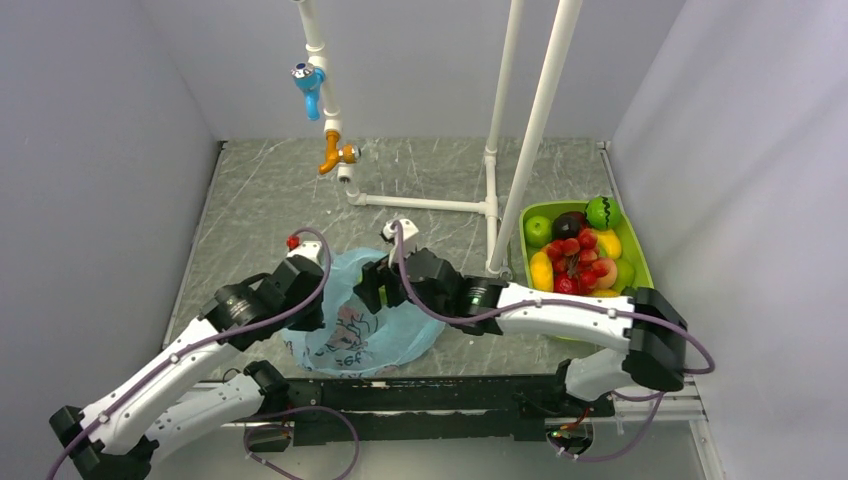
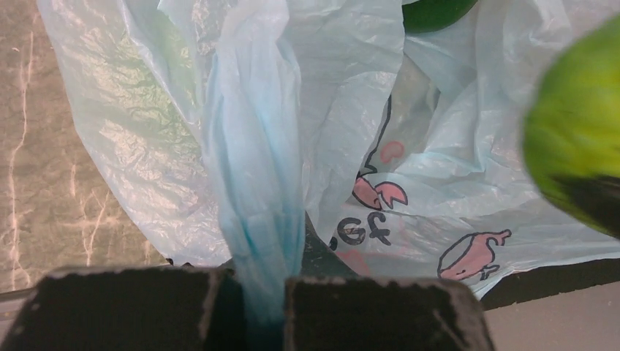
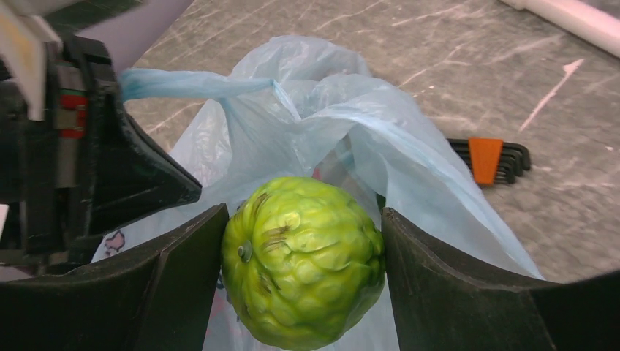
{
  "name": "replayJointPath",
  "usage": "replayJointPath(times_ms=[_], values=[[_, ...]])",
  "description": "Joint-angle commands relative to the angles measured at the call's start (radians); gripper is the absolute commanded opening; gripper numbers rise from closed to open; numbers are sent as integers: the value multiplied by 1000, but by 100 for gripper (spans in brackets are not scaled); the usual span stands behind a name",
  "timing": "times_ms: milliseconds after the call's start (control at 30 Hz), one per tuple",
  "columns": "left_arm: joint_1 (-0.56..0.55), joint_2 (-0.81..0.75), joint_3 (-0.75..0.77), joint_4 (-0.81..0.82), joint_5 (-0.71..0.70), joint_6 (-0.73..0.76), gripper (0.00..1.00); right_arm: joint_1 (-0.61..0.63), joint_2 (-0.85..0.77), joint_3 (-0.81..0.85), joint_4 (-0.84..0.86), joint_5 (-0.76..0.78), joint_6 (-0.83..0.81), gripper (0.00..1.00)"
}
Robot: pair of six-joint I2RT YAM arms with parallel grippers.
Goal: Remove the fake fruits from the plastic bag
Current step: Take out the fake fruit from the plastic bag, then place the fake fruit in the bin.
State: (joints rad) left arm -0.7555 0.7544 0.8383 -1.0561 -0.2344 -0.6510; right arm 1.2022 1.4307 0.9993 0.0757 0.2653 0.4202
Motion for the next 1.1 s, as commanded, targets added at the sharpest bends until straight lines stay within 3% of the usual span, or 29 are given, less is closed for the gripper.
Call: replayJointPath(times_ms=[0, 333, 500, 633, 767, 933, 1067], values=[[5, -12, 15, 42, -29, 21, 0, -10, -135, 40, -147, 101, 11, 0], [4, -95, -11, 68, -27, 15, 0, -34, -535, 12, -487, 415, 33, 0], [1, -111, -12, 75, -14, 24, 0, -65, -672, 0, -770, 617, 257, 0], [0, -126, -2, 68, -3, 27, 0, -133, -716, -34, -992, 693, 472, 0], [1, -140, 24, 34, -4, 22, 0, -321, -695, -86, -1087, 669, 553, 0], [1, -164, 39, -16, -17, 14, 0, -679, -619, -122, -1031, 484, 496, 0], [1, -204, 19, 10, -13, 19, 0, -835, -653, -201, -977, 358, 547, 0]])
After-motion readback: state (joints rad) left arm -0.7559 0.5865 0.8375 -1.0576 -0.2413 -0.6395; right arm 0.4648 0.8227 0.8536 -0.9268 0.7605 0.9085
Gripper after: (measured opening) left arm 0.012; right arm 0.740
